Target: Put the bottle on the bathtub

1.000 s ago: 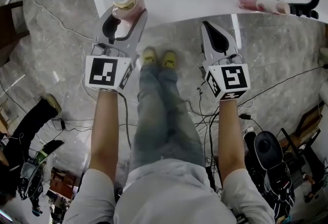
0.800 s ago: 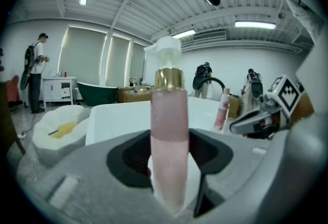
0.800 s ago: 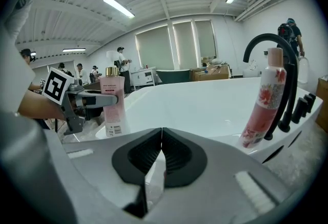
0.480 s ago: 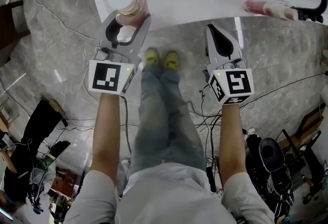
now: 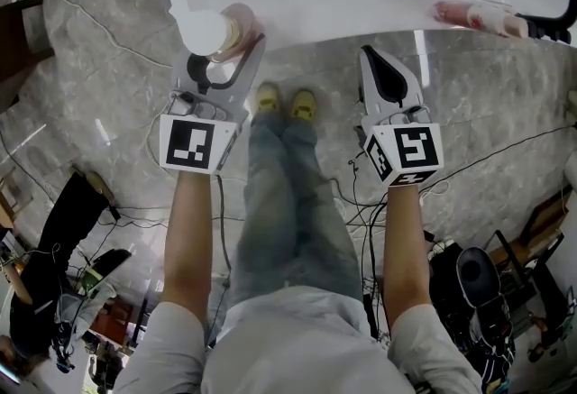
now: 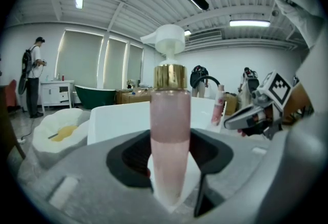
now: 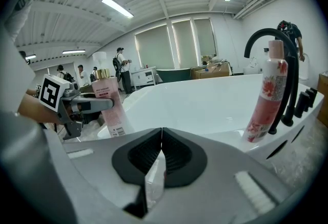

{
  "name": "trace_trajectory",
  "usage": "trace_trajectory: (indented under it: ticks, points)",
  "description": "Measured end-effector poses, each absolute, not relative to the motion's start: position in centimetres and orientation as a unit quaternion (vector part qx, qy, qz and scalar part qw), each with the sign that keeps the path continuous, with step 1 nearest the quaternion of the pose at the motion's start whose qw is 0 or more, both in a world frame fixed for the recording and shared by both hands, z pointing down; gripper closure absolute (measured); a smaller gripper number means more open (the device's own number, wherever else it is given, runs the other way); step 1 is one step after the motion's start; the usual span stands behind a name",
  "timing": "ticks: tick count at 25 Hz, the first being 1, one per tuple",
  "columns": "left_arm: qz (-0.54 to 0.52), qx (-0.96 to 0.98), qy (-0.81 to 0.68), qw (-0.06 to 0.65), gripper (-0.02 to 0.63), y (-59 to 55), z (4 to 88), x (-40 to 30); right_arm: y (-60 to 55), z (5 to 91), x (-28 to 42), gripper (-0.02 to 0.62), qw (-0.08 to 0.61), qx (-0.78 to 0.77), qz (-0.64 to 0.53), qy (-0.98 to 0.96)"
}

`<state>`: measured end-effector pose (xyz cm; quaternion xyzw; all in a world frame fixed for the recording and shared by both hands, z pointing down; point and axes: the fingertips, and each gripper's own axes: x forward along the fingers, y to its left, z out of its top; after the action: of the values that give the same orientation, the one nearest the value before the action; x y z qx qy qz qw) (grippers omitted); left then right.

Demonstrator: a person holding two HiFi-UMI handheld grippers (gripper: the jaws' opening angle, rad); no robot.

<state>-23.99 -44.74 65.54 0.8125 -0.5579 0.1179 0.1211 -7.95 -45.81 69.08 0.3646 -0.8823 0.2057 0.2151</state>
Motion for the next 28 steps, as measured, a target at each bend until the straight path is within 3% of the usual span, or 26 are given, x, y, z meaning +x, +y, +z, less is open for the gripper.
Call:
trace_trajectory:
  ticks: [23, 28]
  points:
    - [0.136, 0.805, -0.564, 0.125, 0.382, -41.3, 65.0, -20.3, -42.5, 67.3, -3.7, 0.592, 0.203, 0.369, 0.199, -0.885]
    - [0.151, 0.805, -0.557, 0.138, 0.319, -41.2, 66.0, -20.7, -43.1, 67.2, -4.2, 0.592, 0.202, 0.37, 0.198, -0.885]
